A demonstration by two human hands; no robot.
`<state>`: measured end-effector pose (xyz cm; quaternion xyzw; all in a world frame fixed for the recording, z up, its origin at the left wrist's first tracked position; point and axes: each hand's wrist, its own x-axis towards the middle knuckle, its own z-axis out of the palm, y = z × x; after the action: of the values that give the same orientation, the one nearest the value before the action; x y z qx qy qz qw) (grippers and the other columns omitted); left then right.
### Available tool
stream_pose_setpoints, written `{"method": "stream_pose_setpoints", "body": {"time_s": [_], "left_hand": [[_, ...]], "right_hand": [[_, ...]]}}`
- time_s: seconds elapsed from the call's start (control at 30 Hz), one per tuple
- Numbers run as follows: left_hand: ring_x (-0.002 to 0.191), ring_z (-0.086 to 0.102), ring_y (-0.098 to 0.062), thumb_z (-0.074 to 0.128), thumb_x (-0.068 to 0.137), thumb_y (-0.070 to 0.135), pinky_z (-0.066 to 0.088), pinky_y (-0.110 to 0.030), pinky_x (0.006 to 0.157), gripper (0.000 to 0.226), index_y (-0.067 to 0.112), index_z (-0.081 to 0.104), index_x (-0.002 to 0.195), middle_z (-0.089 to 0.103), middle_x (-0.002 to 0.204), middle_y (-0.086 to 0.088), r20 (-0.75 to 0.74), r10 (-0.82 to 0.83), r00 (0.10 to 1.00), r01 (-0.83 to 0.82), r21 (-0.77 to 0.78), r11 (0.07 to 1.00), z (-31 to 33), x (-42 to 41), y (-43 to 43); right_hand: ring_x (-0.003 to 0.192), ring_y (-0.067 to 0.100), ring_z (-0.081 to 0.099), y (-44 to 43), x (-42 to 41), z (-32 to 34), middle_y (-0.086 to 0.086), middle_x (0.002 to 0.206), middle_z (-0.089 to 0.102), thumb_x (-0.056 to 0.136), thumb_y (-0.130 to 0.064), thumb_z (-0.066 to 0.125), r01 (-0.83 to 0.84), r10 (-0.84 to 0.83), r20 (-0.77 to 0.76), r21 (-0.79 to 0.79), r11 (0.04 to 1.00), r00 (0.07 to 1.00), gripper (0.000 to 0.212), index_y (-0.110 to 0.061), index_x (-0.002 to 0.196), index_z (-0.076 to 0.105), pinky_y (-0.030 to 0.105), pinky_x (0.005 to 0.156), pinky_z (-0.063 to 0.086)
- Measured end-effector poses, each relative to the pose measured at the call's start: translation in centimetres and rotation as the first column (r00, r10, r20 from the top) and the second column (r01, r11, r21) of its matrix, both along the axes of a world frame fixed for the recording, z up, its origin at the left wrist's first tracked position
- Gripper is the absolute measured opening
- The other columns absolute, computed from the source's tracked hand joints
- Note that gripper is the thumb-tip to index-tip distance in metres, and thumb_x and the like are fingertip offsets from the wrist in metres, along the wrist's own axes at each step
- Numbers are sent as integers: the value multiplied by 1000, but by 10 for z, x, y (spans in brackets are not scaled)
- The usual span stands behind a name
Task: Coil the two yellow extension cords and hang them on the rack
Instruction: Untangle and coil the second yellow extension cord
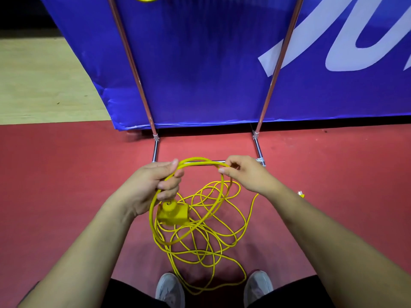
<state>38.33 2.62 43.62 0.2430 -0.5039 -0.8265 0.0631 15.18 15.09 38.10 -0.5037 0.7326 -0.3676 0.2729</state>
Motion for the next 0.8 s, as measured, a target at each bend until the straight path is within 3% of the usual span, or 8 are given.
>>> {"method": "stream_pose_setpoints", "body": {"time_s": [0.17, 0.3, 0.37, 0.47, 0.57, 0.63, 0.7, 0.8], "left_hand": [[38, 36, -13, 62, 82, 40, 29, -23, 41, 29, 16, 53, 68, 38, 46, 4, -170, 94, 981, -72, 136, 988, 8, 6, -9], [33, 36, -7, 35, 96, 36, 31, -20, 39, 33, 16, 48, 73, 38, 47, 8, -248, 195, 949, -133, 247, 960, 14, 7, -13], [33, 35, -7, 35, 95, 36, 31, -19, 38, 30, 14, 48, 80, 35, 46, 9, -213, 219, 952, -177, 202, 963, 14, 5, -10], [36, 33, -8, 41, 92, 38, 26, -19, 41, 27, 14, 53, 92, 34, 48, 6, -130, 266, 955, -261, 53, 964, 8, 1, -6], [36, 27, -6, 43, 94, 38, 20, -21, 43, 31, 12, 57, 102, 31, 49, 5, -98, 317, 943, -320, -15, 947, 2, 0, -11], [37, 26, -6, 41, 96, 37, 19, -22, 44, 38, 6, 60, 109, 29, 51, 4, -92, 335, 938, -334, 21, 942, 0, 2, -17], [41, 29, -8, 41, 96, 31, 21, -22, 44, 37, 2, 60, 108, 32, 54, 4, -81, 319, 944, -317, 39, 948, 0, 5, -21], [43, 38, -13, 40, 96, 15, 26, -22, 43, 20, 3, 54, 90, 40, 55, 1, -62, 292, 954, -298, -135, 945, -2, 5, -18]], "right_hand": [[60, 6, 40, 7, -18, -36, -7, 66, 46, 93, -19, 63, 55, -62, 43, 148, 988, 997, 20, -12, 78, 51, 22, 59, 34], [64, 17, 50, 15, -31, -63, 8, 71, 59, 94, -19, 60, 170, -188, 50, 247, 954, 981, 21, -4, 83, 52, 35, 63, 44], [57, 14, 52, 15, -28, -64, 10, 68, 59, 94, -20, 61, 259, -296, 143, 230, 938, 944, 23, -2, 82, 53, 27, 57, 43], [46, 16, 56, 9, -16, -63, 8, 61, 55, 95, -23, 61, 376, -433, 434, 215, 901, 790, 21, -9, 86, 48, 27, 53, 47], [39, 12, 32, 0, -9, -66, 0, 54, 37, 95, -27, 61, 474, -498, 496, 185, 861, 711, 24, -15, 81, 46, 21, 43, 28], [39, 6, 25, -2, -10, -66, -7, 50, 34, 94, -24, 63, 522, -521, 413, 120, 844, 747, 26, -15, 74, 48, 20, 37, 22], [41, 2, 31, -1, -14, -60, -13, 45, 38, 91, -20, 67, 447, -455, 179, 89, 890, 872, 31, -16, 64, 51, 14, 41, 26], [50, -5, 46, -1, -13, -31, -16, 54, 51, 88, -16, 67, 149, -126, -92, 311, 939, 988, 26, -16, 63, 63, 18, 56, 39]]}}
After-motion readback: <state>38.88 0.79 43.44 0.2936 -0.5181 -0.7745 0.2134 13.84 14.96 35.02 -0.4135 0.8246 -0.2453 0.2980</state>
